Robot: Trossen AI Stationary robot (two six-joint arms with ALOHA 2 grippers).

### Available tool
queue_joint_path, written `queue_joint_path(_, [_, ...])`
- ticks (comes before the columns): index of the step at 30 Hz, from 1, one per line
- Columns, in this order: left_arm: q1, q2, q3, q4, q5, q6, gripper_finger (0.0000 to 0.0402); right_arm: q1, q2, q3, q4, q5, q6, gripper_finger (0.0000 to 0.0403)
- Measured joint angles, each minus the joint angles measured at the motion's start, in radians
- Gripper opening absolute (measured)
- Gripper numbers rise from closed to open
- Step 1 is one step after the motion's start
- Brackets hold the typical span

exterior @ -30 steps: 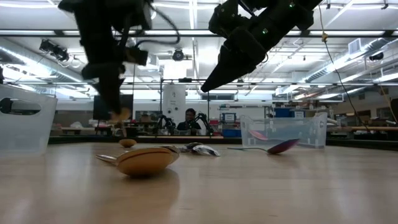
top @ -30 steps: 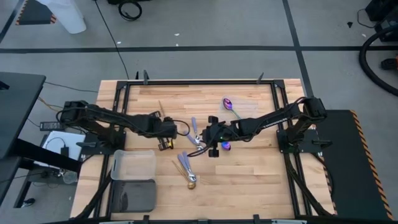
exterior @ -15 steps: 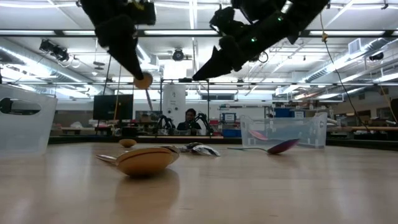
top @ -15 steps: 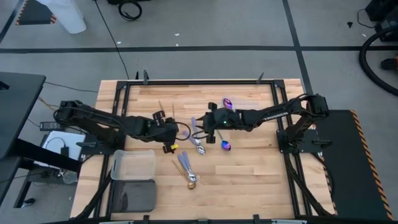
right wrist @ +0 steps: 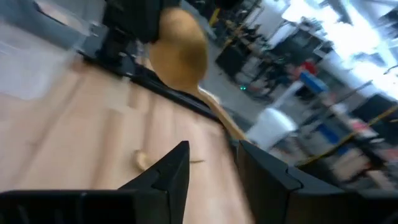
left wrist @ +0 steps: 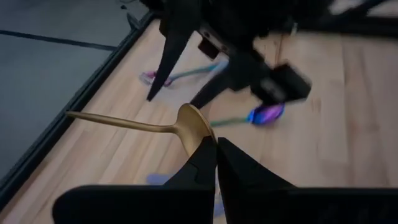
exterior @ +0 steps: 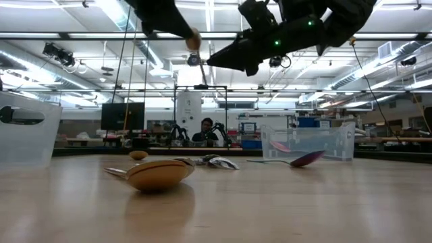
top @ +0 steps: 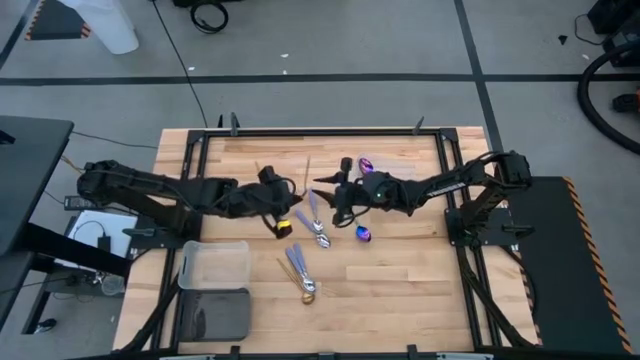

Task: Sort silverware by color (type)
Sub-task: Put the gold spoon into the bottom transparent bin

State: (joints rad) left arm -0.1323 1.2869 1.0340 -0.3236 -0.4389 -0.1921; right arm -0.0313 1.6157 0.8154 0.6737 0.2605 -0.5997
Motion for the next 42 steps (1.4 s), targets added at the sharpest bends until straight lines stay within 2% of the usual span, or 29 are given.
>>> queue_joint_path(4, [0.030,0.000,0.000,0.017,0.040,-0.038,0.0011,0.032,0.000,0.000,0.008,0.121,-0.145,0.0156])
queue_joint_path(7, [0.047,0.000,0.000,0.047,0.071,-0.063,0.0011,0.051,0.000,0.000,0.010,0.169,-0.260,0.0161])
queue_joint_path(12, [0.067,0.000,0.000,0.127,0.153,-0.077,0.0011,0.064,0.000,0.000,0.084,0.260,-0.359,0.0159])
queue_joint_path(16, [0.074,0.000,0.000,0.155,0.181,-0.085,0.0011,0.063,0.000,0.000,0.107,0.263,-0.369,0.0151])
queue_joint_path(21, [0.074,0.000,0.000,0.163,0.181,-0.086,0.0011,0.063,0.000,0.000,0.108,0.214,-0.346,0.0129])
queue_joint_path(32, [0.074,0.000,0.000,0.197,0.185,-0.083,0.0011,0.063,0.002,0.000,0.109,0.212,-0.320,0.0021])
queue_joint_path(34, [0.074,0.000,0.000,0.201,0.182,-0.058,0.0013,0.063,0.002,0.000,0.111,0.210,-0.312,0.0019])
queue_joint_path(37, [0.074,0.000,0.000,0.205,0.173,-0.026,0.0034,0.063,0.002,0.000,0.110,0.208,-0.283,0.0019])
queue_joint_path(42, [0.073,0.000,0.000,0.197,0.164,0.073,0.0112,0.063,0.001,0.000,0.099,0.180,-0.233,0.0027])
